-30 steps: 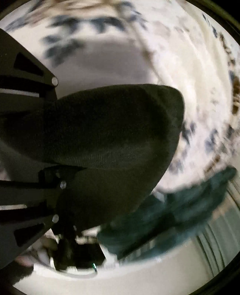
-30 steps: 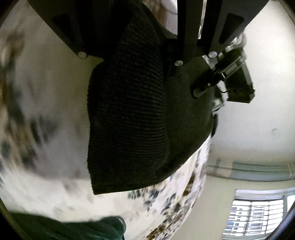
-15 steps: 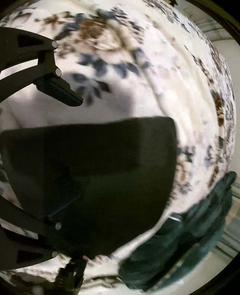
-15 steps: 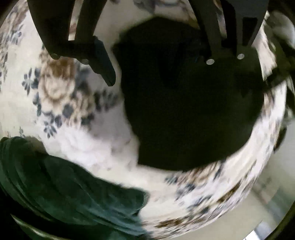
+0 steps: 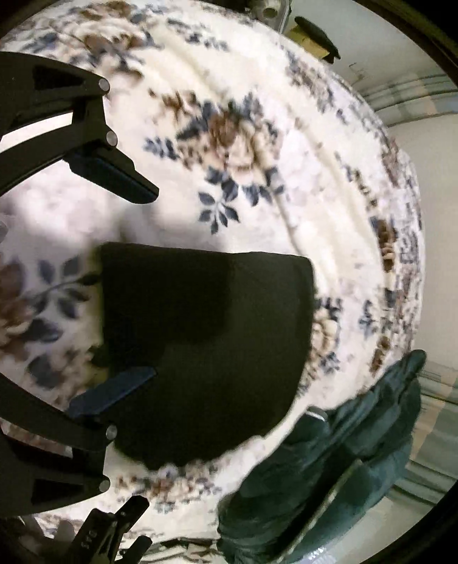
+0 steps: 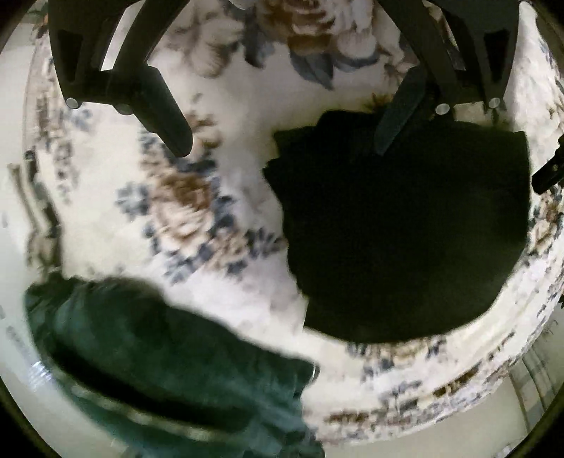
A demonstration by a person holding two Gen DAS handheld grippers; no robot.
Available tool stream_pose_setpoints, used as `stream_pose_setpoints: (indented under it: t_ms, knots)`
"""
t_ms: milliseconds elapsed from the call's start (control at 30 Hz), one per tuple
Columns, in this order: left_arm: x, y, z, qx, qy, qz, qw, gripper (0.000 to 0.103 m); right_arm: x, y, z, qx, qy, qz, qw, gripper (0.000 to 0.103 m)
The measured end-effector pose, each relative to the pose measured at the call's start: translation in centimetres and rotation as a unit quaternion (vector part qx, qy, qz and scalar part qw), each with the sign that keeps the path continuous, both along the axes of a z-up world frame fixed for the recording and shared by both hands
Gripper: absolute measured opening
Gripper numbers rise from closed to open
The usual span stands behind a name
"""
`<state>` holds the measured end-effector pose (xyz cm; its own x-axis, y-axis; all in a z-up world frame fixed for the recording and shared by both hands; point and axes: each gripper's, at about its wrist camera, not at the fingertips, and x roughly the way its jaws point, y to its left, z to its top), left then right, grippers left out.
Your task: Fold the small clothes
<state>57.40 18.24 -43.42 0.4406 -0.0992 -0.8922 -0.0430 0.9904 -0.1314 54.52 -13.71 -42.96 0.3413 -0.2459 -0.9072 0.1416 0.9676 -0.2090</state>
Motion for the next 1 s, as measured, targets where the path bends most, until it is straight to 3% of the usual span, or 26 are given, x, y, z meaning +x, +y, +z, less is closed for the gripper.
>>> stream_pose_setpoints:
  t_ms: [300,600,800,1000]
  knots:
    - [-8.9,-2.1,13.6,0.022,-0.051,-0.005,0.9984,0.095,-6.5,4.3,14.9,-0.029,-0.074,0.023,0.997,0.103]
    - [-18.5,-3.0,26.6,0.036,-0.113,-0.005,0.993,0.095,-17.0,6.1,30.1,-0.011,-0.132,0.035,0.991,0.103]
    - [-24.0,-3.7,32.7,0.036,-0.143,-0.01,0.989,0.095,-23.6,6.9,38.7,-0.002,-0.17,0.048,0.984,0.103]
    - [-28.2,-4.0,36.6,0.035,-0.161,-0.004,0.9863,0.095,-29.2,7.4,44.9,-0.004,-0.202,0.056,0.978,0.103]
